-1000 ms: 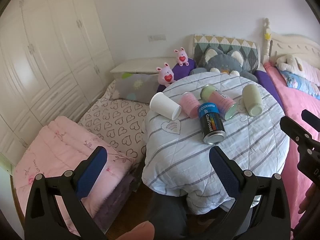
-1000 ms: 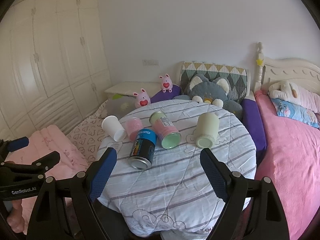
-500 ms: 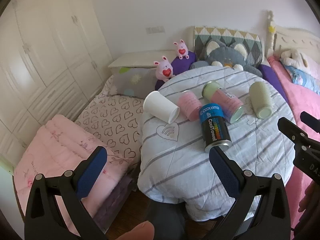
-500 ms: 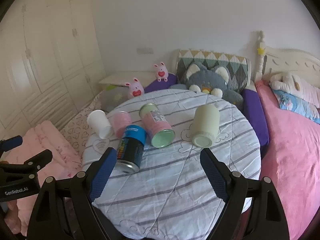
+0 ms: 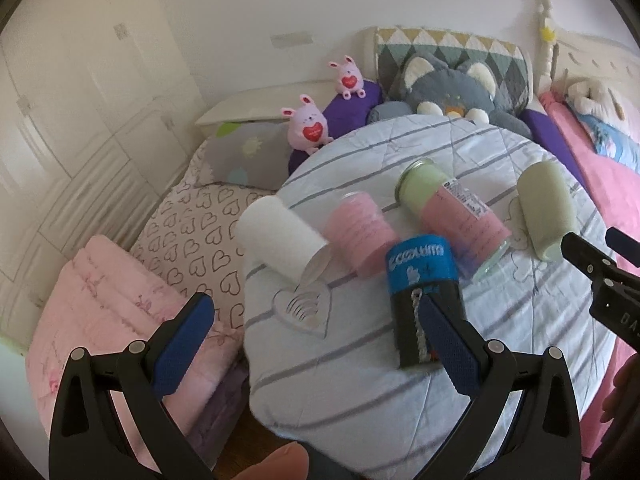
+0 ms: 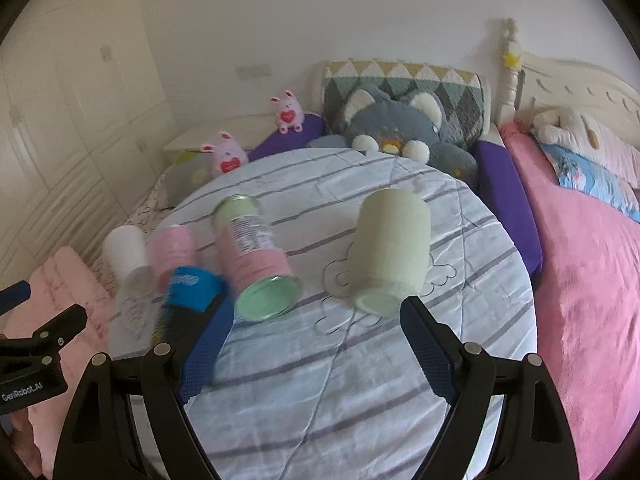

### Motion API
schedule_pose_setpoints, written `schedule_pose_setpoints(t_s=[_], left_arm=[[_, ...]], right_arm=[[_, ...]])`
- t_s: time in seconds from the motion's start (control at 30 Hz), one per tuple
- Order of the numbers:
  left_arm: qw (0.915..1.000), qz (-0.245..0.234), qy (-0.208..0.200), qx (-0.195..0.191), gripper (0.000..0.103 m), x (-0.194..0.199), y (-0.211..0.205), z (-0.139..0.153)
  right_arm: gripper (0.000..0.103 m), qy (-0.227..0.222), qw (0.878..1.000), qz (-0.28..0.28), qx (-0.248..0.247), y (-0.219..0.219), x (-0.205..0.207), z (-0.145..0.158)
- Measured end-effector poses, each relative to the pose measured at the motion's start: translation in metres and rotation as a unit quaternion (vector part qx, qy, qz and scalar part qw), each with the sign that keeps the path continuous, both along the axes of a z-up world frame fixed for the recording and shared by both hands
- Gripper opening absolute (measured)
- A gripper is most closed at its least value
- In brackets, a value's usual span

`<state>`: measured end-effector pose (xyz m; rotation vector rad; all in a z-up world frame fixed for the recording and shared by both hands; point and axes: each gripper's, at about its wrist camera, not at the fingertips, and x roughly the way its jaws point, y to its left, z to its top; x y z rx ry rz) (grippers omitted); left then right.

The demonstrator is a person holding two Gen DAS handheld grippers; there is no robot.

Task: Flip cup upright
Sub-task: 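Close the right tool's fingers around the pale green cup's body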

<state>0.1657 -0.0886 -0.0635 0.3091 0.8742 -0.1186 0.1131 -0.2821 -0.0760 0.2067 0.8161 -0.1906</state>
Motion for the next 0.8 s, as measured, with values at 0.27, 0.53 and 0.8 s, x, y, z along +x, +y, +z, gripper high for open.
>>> schedule_pose_setpoints(t_s=[0.27,0.53,0.8], left_arm=[[0.9999,-0.007,0.015,0.003,0.103,0.040,-0.027,-0.019],[0.9994,-0.005,0.033,0.006,0.103,0.061,-0.033,-0.036],[0.9992,-0.006,0.039,0.009,0.103,0.064,-0.034,-0.041]], right_arm=[[0.087,0.047,0.998,-0.050,0.006,-0.040,0.049,-0.033],[0.087,0.087,0.994,-0.073,0.002,-0.058,0.083,-0.061],[0.087,0.102,0.992,-0.078,-0.005,-0.064,0.094,-0.073]])
